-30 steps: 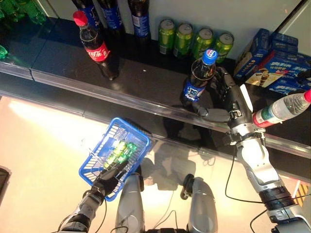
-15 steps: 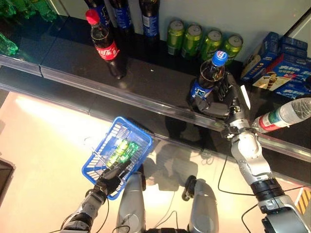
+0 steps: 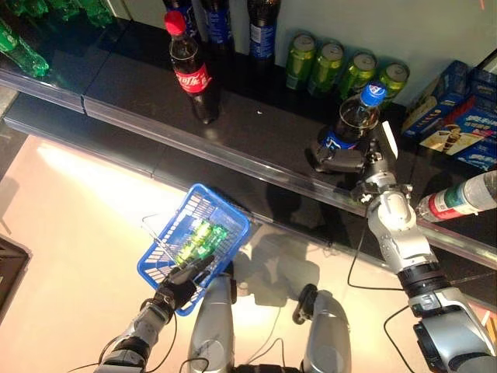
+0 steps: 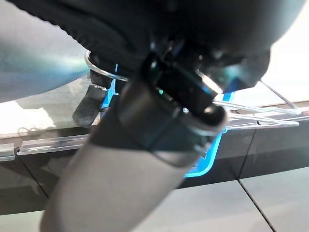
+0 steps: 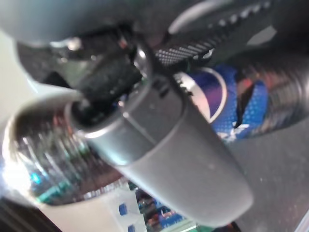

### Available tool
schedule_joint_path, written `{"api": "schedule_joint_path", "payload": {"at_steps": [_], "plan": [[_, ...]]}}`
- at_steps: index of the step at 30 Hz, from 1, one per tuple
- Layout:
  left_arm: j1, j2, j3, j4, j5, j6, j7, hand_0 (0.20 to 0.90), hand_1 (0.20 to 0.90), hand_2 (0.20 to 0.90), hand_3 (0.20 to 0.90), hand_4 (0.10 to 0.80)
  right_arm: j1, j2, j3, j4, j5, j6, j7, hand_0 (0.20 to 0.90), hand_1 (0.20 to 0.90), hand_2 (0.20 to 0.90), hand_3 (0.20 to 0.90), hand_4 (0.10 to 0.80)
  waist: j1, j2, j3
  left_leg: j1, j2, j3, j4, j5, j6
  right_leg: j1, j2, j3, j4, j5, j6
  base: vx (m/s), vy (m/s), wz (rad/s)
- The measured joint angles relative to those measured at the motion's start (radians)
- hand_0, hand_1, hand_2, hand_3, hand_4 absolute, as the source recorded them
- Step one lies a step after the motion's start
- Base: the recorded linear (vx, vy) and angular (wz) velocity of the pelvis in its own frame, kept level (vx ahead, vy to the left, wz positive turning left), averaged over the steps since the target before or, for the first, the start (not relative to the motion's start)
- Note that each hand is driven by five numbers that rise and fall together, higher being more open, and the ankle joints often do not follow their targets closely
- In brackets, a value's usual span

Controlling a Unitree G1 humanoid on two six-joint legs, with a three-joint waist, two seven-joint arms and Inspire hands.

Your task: Pick up the drink and place into the basket.

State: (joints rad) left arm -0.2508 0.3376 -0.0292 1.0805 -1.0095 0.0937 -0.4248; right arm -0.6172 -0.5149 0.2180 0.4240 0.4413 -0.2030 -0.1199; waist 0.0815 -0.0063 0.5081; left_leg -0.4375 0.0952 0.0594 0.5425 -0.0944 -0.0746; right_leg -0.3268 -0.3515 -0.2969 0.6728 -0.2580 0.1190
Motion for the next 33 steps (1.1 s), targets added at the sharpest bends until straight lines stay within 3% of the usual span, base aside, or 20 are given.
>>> {"api": "schedule_joint_path", "payload": {"at_steps": [7,9,10,33], "plan": [[-0.002,-0.001,-0.013,0.0,0.0,0.003,0.001,0.3,0.3,0.3,0.2,0.1,-0.036,-0.001,0.018,0.04,0.001,0.004,0.002,0.9,0.9,0.9,0.9,0.8,0.004,0.002,0.001,0.002,-0.008,-0.01,-0.001,0.003,0.009,0.028,-0.008,-0.027,-0.018,0.003,0.004,0.028,0.002,0.09],[-0.003,-0.001,-0.016,0.001,0.0,0.004,0.001,0.3,0.3,0.3,0.2,0.1,-0.056,-0.001,0.028,0.061,0.0,0.009,0.005,0.559,0.559,0.559,0.502,0.402,0.005,0.002,0.001,0.002,-0.01,-0.009,0.0,0.002,0.01,0.029,-0.01,-0.026,-0.018,0.003,0.004,0.0,0.0,0.0],[-0.004,-0.001,-0.019,0.001,0.0,0.004,0.001,0.3,0.3,0.3,0.2,0.1,-0.061,-0.001,0.029,0.066,0.0,0.012,0.006,0.3,0.3,0.3,0.2,0.1,0.009,0.003,0.001,0.002,-0.011,-0.009,0.0,0.002,0.01,0.029,-0.012,-0.026,-0.018,0.004,0.005,0.0,0.0,0.0],[-0.01,-0.008,-0.035,0.009,0.001,0.004,0.002,0.3,0.3,0.3,0.2,0.1,-0.1,0.0,0.067,0.077,-0.038,0.021,0.017,0.3,0.3,0.3,0.2,0.1,0.026,0.012,0.007,0.029,-0.018,-0.002,-0.046,0.013,0.017,0.06,-0.008,-0.03,-0.074,0.024,0.017,-0.004,0.002,0.0]]}}
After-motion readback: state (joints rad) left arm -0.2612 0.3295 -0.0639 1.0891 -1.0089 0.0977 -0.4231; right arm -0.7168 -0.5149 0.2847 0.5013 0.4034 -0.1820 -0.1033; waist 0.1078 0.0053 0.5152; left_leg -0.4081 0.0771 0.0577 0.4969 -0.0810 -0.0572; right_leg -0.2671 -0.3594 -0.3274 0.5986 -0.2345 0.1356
